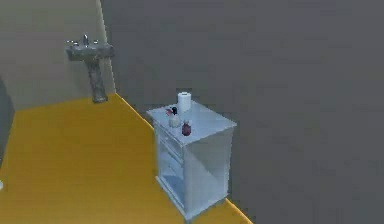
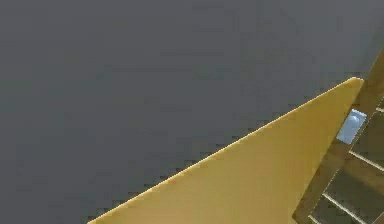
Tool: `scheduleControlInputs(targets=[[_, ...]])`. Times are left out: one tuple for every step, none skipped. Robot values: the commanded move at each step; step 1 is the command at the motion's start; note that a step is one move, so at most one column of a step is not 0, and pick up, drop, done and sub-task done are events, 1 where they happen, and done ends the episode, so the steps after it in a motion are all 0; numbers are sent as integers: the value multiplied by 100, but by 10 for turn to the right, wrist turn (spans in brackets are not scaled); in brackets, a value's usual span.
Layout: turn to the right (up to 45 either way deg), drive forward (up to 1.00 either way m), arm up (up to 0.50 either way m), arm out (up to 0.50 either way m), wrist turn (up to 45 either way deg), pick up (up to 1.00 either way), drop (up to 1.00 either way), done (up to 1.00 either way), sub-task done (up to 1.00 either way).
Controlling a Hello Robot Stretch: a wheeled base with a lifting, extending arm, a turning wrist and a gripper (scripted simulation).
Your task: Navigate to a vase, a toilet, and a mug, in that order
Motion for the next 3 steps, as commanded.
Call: scheduleControlInputs(targets=[[-330, 0, 0, 0, 0, 0, 0, 0, 0], [0, 40, 0, 0, 0, 0, 0, 0, 0], [-420, 0, 0, 0, 0, 0, 0, 0, 0]])
